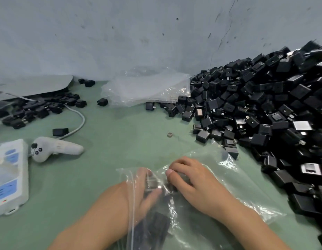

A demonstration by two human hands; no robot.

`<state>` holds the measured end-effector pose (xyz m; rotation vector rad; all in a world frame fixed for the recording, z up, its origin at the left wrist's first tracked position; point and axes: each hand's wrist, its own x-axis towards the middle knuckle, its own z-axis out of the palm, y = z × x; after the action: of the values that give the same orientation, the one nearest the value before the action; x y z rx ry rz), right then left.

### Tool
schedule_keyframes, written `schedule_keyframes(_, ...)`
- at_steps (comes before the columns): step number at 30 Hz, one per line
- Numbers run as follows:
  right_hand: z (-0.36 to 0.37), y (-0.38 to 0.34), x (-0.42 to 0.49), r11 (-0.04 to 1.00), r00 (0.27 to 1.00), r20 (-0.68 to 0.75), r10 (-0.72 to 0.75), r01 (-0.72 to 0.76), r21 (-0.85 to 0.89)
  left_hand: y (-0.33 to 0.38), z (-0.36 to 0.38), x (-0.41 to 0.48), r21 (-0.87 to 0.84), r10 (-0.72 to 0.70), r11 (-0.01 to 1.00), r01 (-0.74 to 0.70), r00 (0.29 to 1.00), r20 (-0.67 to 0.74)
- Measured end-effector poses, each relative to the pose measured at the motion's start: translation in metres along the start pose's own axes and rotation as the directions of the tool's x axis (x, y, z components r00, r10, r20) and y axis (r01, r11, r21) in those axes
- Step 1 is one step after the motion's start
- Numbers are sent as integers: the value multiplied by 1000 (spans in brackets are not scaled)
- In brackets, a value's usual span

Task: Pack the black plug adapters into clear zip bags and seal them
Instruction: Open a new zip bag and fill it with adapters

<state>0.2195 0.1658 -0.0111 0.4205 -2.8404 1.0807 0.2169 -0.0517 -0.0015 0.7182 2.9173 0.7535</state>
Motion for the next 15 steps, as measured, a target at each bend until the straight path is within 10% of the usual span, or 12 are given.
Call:
schedule_keyframes(5, -3, -3, 0, 992, 999, -27, 30, -27, 127, -2, -9, -8, 212, 89, 973, -93, 996, 25)
schedule_keyframes(15, 1, -13, -8, 990, 993, -50, -106, 101, -93, -4, -10, -9, -4, 198, 980, -199, 977, -74)
